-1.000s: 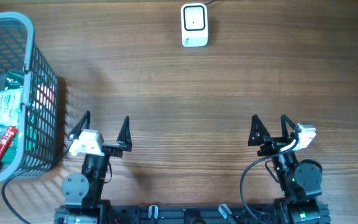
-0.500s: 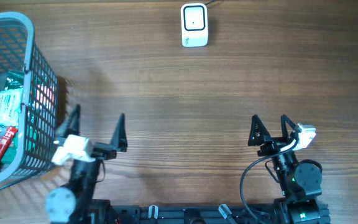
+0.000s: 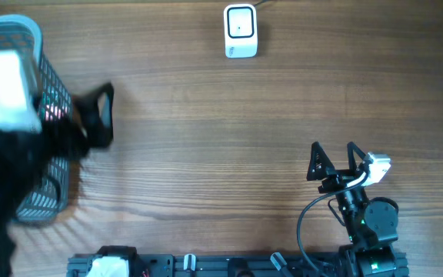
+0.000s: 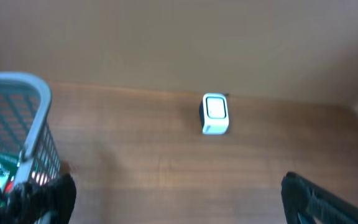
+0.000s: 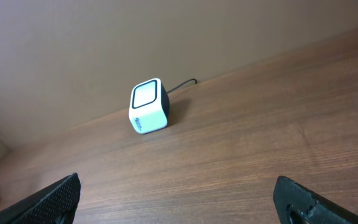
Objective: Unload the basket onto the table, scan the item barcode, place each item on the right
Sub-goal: 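Move the left gripper over the grey basket, then lower the left gripper into the basket and grasp the green-capped jar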
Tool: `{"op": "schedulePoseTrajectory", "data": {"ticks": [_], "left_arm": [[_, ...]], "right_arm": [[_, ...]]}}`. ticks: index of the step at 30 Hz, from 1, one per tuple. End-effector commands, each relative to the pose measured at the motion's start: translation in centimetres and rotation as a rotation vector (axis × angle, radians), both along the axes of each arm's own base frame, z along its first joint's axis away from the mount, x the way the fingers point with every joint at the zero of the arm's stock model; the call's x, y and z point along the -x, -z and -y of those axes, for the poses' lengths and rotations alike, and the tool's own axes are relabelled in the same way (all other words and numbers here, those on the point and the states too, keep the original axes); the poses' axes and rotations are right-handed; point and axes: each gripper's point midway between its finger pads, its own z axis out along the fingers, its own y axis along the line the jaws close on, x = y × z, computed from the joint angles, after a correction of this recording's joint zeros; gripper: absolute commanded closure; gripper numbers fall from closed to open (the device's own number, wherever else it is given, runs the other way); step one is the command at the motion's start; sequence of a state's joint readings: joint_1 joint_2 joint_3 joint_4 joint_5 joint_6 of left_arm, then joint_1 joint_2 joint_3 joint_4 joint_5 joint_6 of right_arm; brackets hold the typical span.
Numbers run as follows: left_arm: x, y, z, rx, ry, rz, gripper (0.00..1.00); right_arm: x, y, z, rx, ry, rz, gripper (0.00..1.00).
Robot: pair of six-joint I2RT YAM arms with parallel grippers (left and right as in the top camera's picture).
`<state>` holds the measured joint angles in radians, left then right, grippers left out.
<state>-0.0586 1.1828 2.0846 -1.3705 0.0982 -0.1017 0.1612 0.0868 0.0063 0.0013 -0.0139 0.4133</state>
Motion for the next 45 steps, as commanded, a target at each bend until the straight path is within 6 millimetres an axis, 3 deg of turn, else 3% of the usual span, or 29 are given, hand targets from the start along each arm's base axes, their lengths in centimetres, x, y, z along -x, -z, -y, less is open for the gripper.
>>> {"op": "schedulePoseTrajectory", "data": {"ticks": [1,6,10,12,16,22,26,35,45], "left_arm": [[-3.1,-0.8,0.2,0.007,-0.002,-0.086,0.00],[-6.3,-0.7,-0.2,0.028,-0.052,-0.104,0.00],[-6.9,0.1,-6.3,0.142,-0.481,-0.119,0.00],[-5.9,0.5,-10.4,0.188,-0.725,-0.109,0.00],[-3.7,1.0,-15.9,0.249,-0.966,-0.099,0.00],[-0.6,3.8,-22.1,0.285,-1.212,-0.189,0.00],[0.6,7.4,-25.1,0.332,-1.339,-0.302,0.00],[2.0,17.8,-28.4,0.421,-1.476,-0.608,0.00],[1.9,26.3,-27.8,0.473,-1.402,-0.816,0.00]], "right_arm": [[0.0,0.0,0.1,0.018,0.008,0.005,0.00],[0.0,0.0,0.1,0.018,0.008,0.005,0.00],[0.0,0.0,0.1,0.018,0.008,0.005,0.00],[0.0,0.0,0.1,0.018,0.008,0.005,0.00],[0.0,0.0,0.1,0.018,0.008,0.005,0.00],[0.0,0.0,0.1,0.018,0.008,0.005,0.00],[0.0,0.0,0.1,0.019,0.008,0.005,0.00],[0.0,0.0,0.1,0.018,0.008,0.005,0.00],[0.0,0.0,0.1,0.018,0.008,0.005,0.00]]}}
